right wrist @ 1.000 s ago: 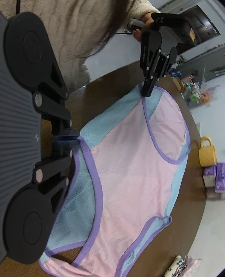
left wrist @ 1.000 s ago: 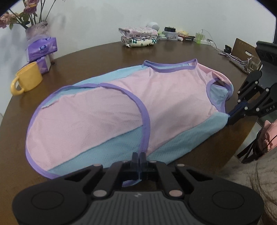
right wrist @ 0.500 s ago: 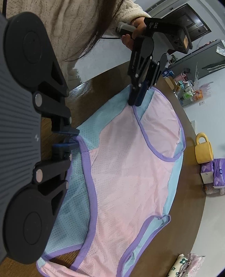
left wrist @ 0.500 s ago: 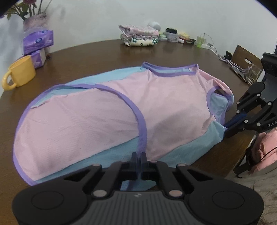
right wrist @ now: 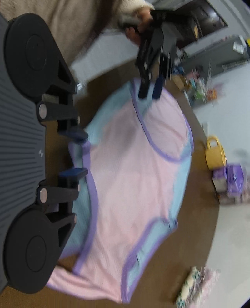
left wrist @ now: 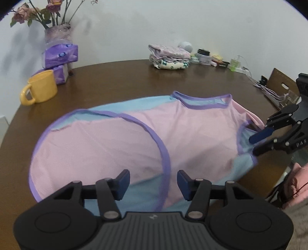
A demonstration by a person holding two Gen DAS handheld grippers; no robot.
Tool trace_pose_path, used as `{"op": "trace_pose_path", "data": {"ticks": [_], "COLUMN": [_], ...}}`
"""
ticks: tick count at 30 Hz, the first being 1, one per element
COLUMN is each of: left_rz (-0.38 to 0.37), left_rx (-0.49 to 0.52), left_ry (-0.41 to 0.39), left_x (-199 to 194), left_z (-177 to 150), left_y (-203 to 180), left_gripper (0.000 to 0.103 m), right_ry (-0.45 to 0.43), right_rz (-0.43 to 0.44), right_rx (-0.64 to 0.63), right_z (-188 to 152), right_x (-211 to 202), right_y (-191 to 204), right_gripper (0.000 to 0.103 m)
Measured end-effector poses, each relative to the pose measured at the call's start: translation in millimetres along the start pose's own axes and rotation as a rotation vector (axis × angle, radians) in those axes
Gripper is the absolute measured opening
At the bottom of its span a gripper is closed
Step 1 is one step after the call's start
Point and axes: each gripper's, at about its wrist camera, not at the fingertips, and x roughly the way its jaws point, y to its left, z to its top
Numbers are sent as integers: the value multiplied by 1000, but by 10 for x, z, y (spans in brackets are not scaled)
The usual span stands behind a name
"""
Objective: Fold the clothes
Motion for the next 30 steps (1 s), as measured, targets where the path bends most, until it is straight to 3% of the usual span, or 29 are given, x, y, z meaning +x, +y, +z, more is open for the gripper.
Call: {"op": "trace_pose_path", "data": {"ticks": [6, 13, 19, 24, 26, 30], "left_rz": [33, 143, 152, 75, 23, 5], "left_rx": [-47, 109, 205, 137, 52, -55], "left_ry": [-40, -51, 3, 70, 84, 90], "left_x": [22, 365, 760, 1053, 1124, 1226], "left_z": [375, 782, 934, 1021, 1063, 1130], "left_y": [225, 340, 602, 854, 984, 1114], "left_gripper": [63, 58, 49, 43, 38, 34], "right_ry": [-65, -56, -29, -16, -15, -15], "right_rz": [-76, -167, -205, -222, -222, -232], "right_rx": [80, 112, 195, 274, 305, 340], "right_z": [384, 918, 1226, 1386, 1430, 1490], "right_x": [-49, 384, 788, 1034, 1115, 1214], "right_y": [-248, -443, -638, -806, -869, -960], "right_gripper": [38, 38, 38, 38, 37, 27]}}
